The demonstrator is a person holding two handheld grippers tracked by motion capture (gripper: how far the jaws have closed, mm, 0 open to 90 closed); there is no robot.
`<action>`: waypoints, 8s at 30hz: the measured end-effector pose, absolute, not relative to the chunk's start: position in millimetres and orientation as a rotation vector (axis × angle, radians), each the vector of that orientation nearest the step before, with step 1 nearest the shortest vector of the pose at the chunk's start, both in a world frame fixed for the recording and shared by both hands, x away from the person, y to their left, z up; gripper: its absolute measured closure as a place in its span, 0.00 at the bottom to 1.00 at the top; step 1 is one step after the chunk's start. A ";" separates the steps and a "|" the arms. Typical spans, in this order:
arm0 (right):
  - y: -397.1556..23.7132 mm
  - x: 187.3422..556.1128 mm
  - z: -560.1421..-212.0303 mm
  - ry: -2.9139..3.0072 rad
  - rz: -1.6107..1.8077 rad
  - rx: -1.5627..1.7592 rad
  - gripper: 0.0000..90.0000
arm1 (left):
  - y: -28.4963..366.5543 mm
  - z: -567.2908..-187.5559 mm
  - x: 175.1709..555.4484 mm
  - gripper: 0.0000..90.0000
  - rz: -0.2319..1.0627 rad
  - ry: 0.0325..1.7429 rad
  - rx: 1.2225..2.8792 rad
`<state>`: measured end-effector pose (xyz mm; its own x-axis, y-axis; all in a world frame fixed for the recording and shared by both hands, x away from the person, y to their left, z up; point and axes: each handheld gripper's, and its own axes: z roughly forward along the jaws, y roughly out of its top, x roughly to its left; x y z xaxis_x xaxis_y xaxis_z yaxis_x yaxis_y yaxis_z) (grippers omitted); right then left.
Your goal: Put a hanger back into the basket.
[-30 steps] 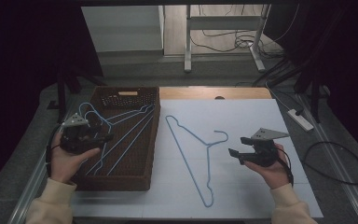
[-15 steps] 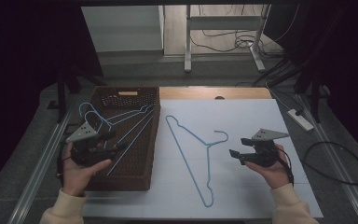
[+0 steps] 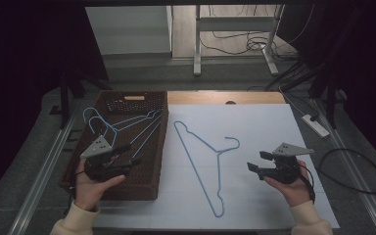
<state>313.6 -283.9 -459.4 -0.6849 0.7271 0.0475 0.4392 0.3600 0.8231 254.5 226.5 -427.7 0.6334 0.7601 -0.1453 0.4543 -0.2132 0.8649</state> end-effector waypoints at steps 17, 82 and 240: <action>-280.3 313.1 -458.9 2.298 1.229 1.007 0.35 | 225.2 -429.8 250.0 0.40 0.379 0.958 1.867; -159.1 307.1 -506.7 2.780 0.708 0.943 1.00 | 206.0 -438.0 241.3 0.39 0.324 0.937 1.917; -274.6 334.2 -502.6 2.477 0.625 1.216 1.00 | 207.5 -433.5 241.2 0.40 0.335 0.929 1.909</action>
<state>334.2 -274.6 -502.6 -0.5912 0.8022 -0.0837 0.6664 0.5443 0.5096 241.2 207.5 -433.5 0.6738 0.7240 -0.1478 0.4632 -0.2580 0.8478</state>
